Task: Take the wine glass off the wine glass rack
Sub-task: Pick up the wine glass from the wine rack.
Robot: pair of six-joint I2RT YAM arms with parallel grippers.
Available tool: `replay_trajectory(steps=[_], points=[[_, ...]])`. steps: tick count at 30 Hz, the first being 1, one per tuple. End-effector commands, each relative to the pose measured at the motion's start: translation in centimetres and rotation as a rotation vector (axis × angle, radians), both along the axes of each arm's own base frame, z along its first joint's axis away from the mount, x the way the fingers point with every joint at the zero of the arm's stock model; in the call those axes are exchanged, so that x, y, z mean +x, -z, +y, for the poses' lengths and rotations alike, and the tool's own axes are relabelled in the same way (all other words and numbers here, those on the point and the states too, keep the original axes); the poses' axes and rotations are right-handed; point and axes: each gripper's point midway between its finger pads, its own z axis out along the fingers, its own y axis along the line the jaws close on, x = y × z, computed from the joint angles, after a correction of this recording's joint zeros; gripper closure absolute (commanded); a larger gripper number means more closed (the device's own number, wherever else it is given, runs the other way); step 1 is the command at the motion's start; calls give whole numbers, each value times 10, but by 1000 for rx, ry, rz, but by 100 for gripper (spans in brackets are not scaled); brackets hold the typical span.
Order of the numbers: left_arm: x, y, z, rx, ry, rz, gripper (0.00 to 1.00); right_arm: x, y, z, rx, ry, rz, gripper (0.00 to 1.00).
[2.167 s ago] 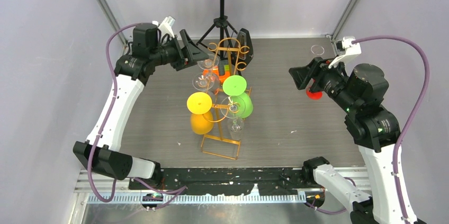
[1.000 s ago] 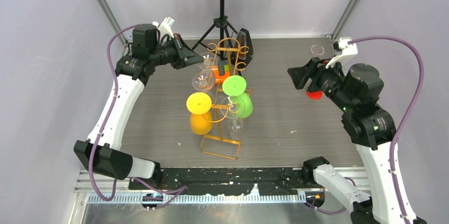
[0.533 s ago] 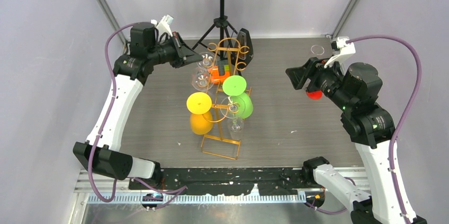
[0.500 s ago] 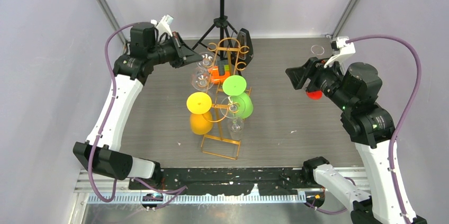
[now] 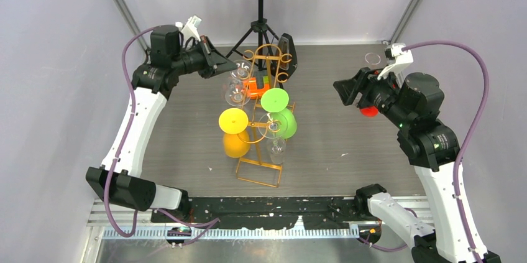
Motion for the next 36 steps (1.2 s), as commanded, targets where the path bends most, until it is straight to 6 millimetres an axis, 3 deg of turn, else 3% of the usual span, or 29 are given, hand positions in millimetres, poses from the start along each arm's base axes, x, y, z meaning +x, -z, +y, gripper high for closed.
replay_trajectory(steps=[1,18,25,36], points=[[0,-42,6,-46,-8,-152,100,0,-12,3,15,-12,-52,35],[2,-46,25,-42,-65,-176,100,1,-10,4,17,-18,-50,35],[-15,-55,29,-20,-37,-215,100,-3,-14,7,27,-35,-51,34],[-52,-73,33,43,28,-342,100,-15,-30,27,68,-169,-58,35]])
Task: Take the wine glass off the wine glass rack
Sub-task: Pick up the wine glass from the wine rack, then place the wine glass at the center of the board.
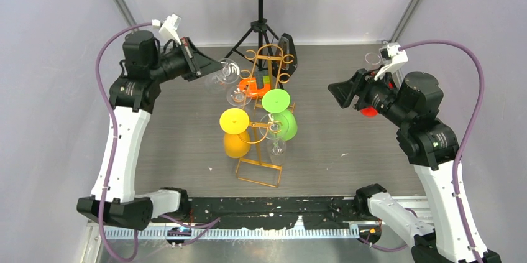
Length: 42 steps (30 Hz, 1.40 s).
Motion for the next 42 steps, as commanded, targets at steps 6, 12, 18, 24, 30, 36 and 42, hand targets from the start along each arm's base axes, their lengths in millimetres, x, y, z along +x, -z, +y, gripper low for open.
replay_trajectory(steps=[6,12,18,24,30,36,42], points=[[-48,-53,7,88,78,-277,100,-16,-47,29,52,-167,-78,35],[-72,-75,12,153,93,-388,100,-16,-68,51,81,-243,-80,36],[-95,-88,11,209,146,-498,100,-20,-93,78,128,-335,-65,35],[-118,-91,-4,297,227,-607,100,-25,-106,108,175,-425,-39,35],[-132,-94,-12,342,259,-687,100,-29,-113,129,211,-480,-2,35],[-144,-97,-17,376,280,-778,100,-37,-114,150,233,-555,37,35],[-155,-104,-20,378,301,-870,100,-42,-111,162,260,-592,68,35]])
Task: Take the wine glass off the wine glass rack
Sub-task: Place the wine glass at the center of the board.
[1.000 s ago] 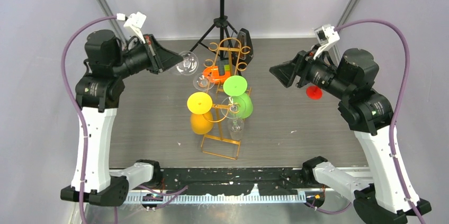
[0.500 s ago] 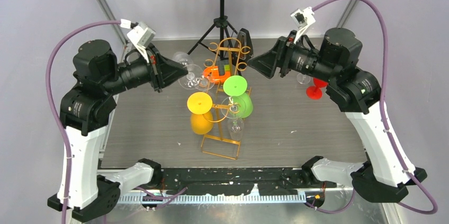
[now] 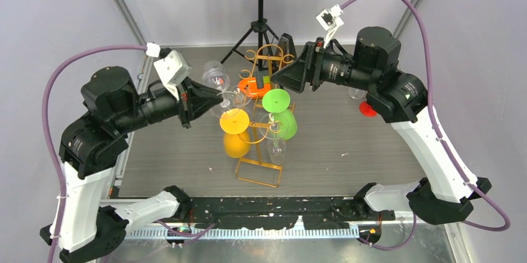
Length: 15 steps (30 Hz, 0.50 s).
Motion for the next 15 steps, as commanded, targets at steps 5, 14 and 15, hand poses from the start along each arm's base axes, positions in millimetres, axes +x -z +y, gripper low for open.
replay_trajectory(steps=[5,14,15], points=[[-5,-30,-3,-19,25,-210,100,-17,-26,18,99,-89,8,35],[-3,-24,-14,48,35,-265,100,-25,-19,43,114,-173,80,35],[-3,-24,-15,57,35,-270,100,-27,-19,46,119,-182,91,35]])
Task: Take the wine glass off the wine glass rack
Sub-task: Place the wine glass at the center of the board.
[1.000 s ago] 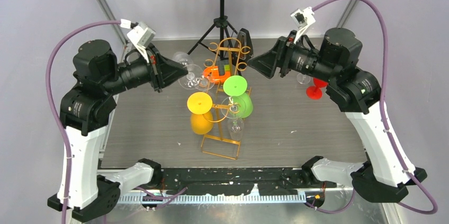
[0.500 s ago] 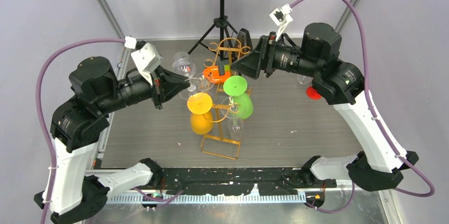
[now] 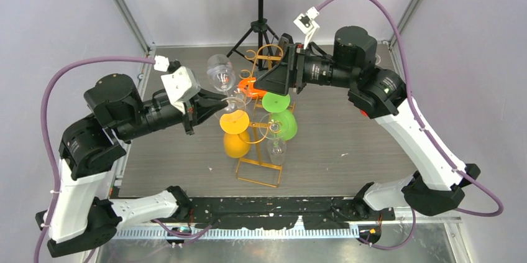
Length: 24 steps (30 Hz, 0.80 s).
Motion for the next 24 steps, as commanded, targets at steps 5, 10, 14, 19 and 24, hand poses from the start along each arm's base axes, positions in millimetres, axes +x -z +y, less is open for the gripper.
replay_trajectory(steps=[5,10,14,19,24], points=[[14,-15,-12,35,-46,-156,100,-16,-15,25,95,-101,49,35],[16,-12,-19,58,-51,-176,100,-15,-7,37,106,-122,102,35],[18,-13,-21,71,-65,-196,100,-12,0,43,92,-125,130,36],[19,-12,-22,90,-77,-216,100,-10,16,48,63,-127,161,36],[19,-11,-24,96,-82,-231,100,-9,23,53,58,-134,181,36]])
